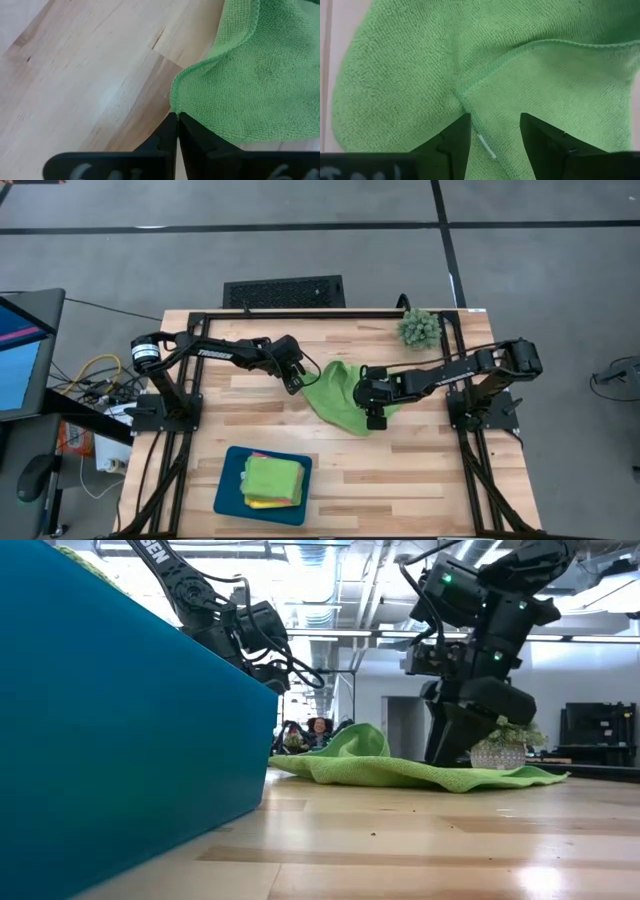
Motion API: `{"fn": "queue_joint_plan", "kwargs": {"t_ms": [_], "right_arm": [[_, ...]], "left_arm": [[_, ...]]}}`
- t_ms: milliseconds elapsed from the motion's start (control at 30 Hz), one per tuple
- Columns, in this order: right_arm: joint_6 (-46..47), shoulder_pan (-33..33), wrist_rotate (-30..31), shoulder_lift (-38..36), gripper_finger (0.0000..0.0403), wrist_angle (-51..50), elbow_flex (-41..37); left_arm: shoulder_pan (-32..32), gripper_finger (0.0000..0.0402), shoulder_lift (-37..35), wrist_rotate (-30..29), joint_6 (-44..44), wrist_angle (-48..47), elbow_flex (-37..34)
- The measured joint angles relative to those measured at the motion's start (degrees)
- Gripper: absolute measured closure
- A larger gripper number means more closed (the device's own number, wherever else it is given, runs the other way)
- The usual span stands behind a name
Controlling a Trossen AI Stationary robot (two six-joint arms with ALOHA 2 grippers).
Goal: Fold microfiber towels
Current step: Fold the green microfiber towel
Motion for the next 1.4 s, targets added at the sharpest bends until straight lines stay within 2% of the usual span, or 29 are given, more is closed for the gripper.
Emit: {"fn": "queue_joint_plan", "kwargs": {"t_ms": [267, 400, 533, 1133, 1267, 1400], "right_arm": [[-0.4, 1.6, 0.2, 4.3, 0.0211, 1.0, 0.4], [-0.3, 2.4, 2.7, 6.1, 0.0212, 0.9, 1.7], [-0.3, 2.0, 4.3, 6.3, 0.0212, 0.2, 2.9], [-0.3, 1.1, 4.4, 6.6, 0.0213, 4.5, 3.4], [-0.3, 1.1, 4.4, 6.6, 0.0234, 4.8, 3.4], [-0.3, 1.1, 4.4, 6.6, 0.0289, 4.6, 3.4]], "left_arm": [[0.0, 0.0396, 0.0, 0.0, 0.0, 0.1, 0.0], [0.0, 0.0396, 0.0, 0.0, 0.0, 0.1, 0.0], [0.0, 0.0395, 0.0, 0.0, -0.1, 0.1, 0.0], [0.0, 0.0395, 0.0, 0.0, -0.6, 0.1, 0.0], [0.0, 0.0395, 0.0, 0.0, -0.6, 0.5, 0.0], [0.0, 0.0395, 0.0, 0.0, -0.6, 0.9, 0.0]]}}
